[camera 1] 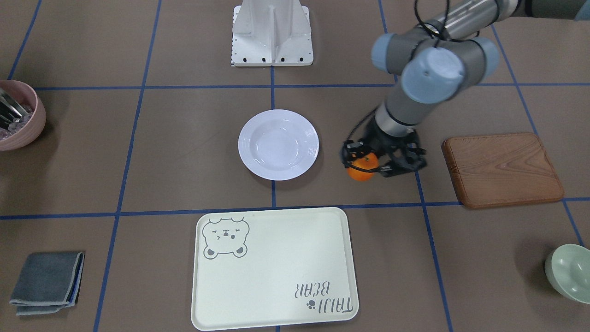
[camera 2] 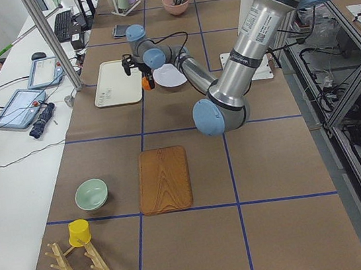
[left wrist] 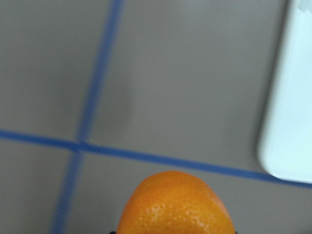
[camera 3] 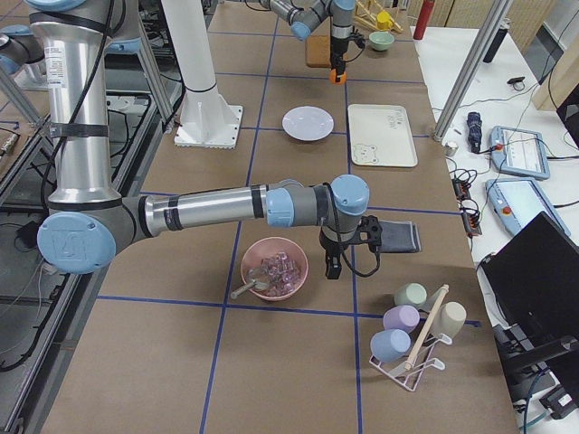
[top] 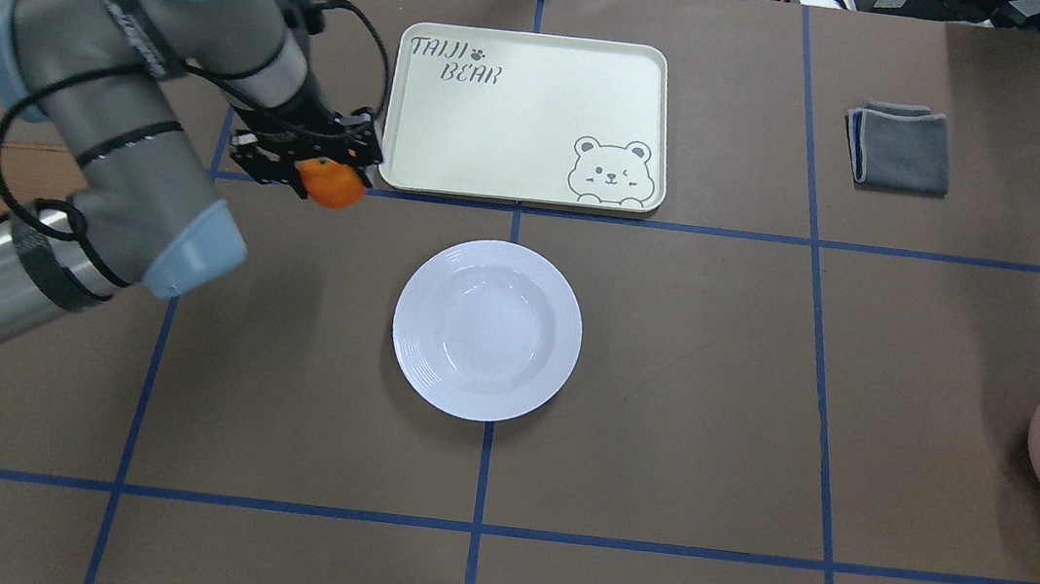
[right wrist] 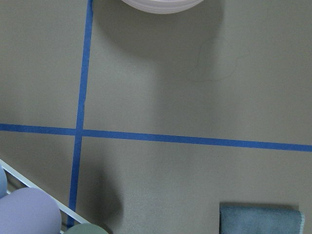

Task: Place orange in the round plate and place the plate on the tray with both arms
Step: 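Carry the orange with the left gripper and lower it onto the white plate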

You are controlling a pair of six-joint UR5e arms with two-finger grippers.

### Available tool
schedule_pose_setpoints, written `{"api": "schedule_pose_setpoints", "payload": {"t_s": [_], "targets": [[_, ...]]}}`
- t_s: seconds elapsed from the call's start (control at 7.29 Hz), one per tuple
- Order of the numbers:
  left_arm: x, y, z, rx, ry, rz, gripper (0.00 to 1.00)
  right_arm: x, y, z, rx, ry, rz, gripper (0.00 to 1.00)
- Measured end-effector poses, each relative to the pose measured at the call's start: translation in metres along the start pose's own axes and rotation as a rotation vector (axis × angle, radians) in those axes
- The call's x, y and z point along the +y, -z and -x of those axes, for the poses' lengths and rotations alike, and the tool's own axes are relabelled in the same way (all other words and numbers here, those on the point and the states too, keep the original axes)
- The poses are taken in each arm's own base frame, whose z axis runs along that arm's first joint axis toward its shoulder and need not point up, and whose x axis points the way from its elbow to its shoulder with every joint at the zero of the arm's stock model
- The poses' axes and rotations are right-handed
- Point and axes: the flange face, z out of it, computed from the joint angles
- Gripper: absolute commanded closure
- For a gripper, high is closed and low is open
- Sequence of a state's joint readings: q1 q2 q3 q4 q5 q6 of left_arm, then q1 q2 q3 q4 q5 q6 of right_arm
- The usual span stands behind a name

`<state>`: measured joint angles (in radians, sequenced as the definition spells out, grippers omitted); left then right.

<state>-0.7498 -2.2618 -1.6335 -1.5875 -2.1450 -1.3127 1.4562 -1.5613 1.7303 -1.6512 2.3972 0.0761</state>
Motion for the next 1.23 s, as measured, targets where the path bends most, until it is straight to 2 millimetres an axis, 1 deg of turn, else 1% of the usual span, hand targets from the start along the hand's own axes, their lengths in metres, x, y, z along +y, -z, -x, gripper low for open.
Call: {"api": "schedule_pose_setpoints", "payload": {"t_s": [0.14,0.27,0.41,0.55,0.69,0.82,1.1,1.23], "targets": [[0.039,-0.010,-0.041,-0.021,0.007,0.004,1.00,-0.001,0.001,0.001,-0.001,0.002,-0.002,0.00],[0.070,-0.025,-0.068,-0.040,0.006,-0.002,1.00,-0.002,0.002,0.003,-0.002,0.004,-0.003,0.00],[0.086,-0.043,-0.088,-0.062,0.002,-0.008,1.00,-0.002,0.002,0.004,-0.004,0.006,-0.005,0.00],[0.092,-0.062,-0.101,-0.077,0.000,-0.011,1.00,-0.003,0.003,0.006,-0.005,0.008,-0.007,0.00],[0.096,-0.077,-0.107,-0.078,-0.002,-0.018,1.00,-0.004,0.004,0.007,-0.006,0.010,-0.008,0.00],[0.100,-0.091,-0.108,-0.078,-0.002,-0.024,1.00,-0.004,0.005,0.008,-0.007,0.011,-0.009,0.00],[0.111,-0.108,-0.107,-0.084,-0.008,-0.018,1.00,-0.004,0.005,0.008,-0.008,0.013,-0.010,0.00],[0.115,-0.113,-0.104,-0.088,-0.011,-0.013,0.89,-0.004,0.006,0.009,-0.008,0.013,-0.011,0.00]]}}
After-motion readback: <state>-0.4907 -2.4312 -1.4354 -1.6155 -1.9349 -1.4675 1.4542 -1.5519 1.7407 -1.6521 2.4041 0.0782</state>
